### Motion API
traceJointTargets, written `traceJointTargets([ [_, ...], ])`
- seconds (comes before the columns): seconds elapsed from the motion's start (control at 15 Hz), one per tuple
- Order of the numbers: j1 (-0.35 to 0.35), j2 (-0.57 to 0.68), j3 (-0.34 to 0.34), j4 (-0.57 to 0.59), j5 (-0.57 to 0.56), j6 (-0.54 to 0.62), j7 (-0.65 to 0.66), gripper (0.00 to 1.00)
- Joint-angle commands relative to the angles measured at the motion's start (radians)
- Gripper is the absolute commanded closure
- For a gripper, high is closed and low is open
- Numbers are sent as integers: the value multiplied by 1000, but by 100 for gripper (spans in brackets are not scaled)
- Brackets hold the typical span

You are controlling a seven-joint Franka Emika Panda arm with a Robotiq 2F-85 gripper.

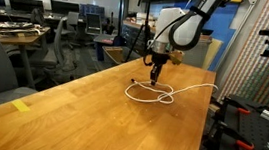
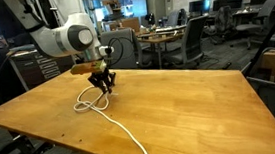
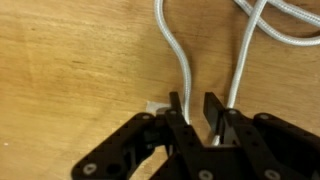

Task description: Tie a knot

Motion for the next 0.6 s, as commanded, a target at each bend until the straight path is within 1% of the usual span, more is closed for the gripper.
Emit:
traceJointTargets([
  [0.0, 13, -63, 0, -41, 3, -20, 19, 38],
  [0.07, 11, -95, 6, -61, 8, -19, 18, 29],
  [0.13, 16, -122, 3, -75, 5, -21, 26, 23],
  [0.2, 9, -155, 14, -90, 16, -21, 22, 14],
  [0.33, -5, -206, 40, -104, 41, -7, 11, 0],
  [0.47, 3, -201, 44, -74, 37, -13, 10, 0],
  [0.53, -2, -188, 56, -57, 45, -12, -5, 0],
])
